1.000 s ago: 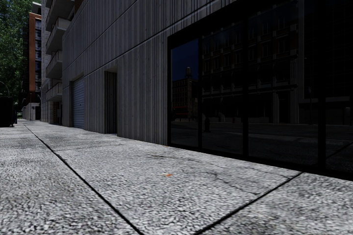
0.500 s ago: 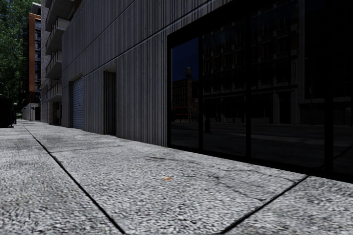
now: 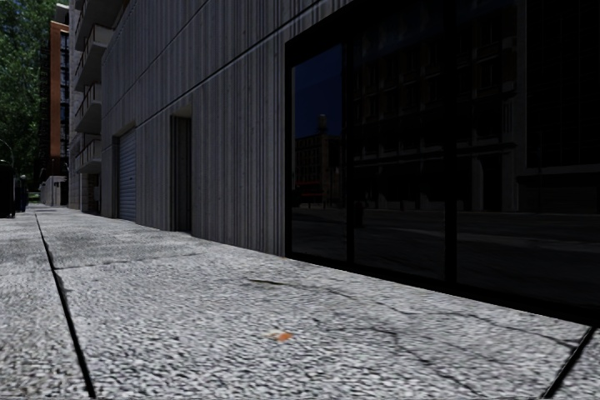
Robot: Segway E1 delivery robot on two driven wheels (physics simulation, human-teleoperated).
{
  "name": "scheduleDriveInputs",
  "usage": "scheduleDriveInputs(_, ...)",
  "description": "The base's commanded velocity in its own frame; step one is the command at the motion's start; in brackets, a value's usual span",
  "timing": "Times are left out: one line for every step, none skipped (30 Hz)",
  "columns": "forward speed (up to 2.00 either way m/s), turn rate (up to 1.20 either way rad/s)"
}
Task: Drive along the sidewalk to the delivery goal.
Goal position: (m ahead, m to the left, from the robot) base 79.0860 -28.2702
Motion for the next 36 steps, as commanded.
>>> scheduleDriveInputs(1.36, 0.25)
scheduleDriveInputs(1.36, 0.27)
scheduleDriveInputs(1.36, 0.27)
scheduleDriveInputs(1.36, 0.27)
scheduleDriveInputs(1.36, 0.27)
scheduleDriveInputs(1.36, 0.27)
scheduleDriveInputs(1.36, 0.27)
scheduleDriveInputs(1.36, 0.27)
scheduleDriveInputs(1.36, 0.29)
scheduleDriveInputs(1.36, 0.31)
scheduleDriveInputs(1.36, 0.34)
scheduleDriveInputs(1.36, 0.34)
scheduleDriveInputs(1.36, 0.36)
scheduleDriveInputs(1.36, 0.36)
scheduleDriveInputs(1.36, 0.36)
scheduleDriveInputs(1.36, 0.36)
scheduleDriveInputs(1.36, 0.36)
scheduleDriveInputs(1.36, 0.36)
scheduleDriveInputs(1.36, 0.37)
scheduleDriveInputs(1.36, 0.37)
scheduleDriveInputs(1.36, 0.37)
scheduleDriveInputs(1.36, 0.37)
scheduleDriveInputs(1.36, 0.37)
scheduleDriveInputs(1.36, 0.37)
scheduleDriveInputs(1.36, 0.37)
scheduleDriveInputs(1.36, 0.37)
scheduleDriveInputs(1.36, 0.37)
scheduleDriveInputs(1.36, 0.37)
scheduleDriveInputs(1.36, 0.37)
scheduleDriveInputs(1.36, 0.37)
scheduleDriveInputs(1.36, 0.37)
scheduleDriveInputs(1.36, 0.37)
scheduleDriveInputs(1.36, 0.37)
scheduleDriveInputs(1.36, 0.37)
scheduleDriveInputs(1.36, 0.37)
scheduleDriveInputs(1.36, 0.37)
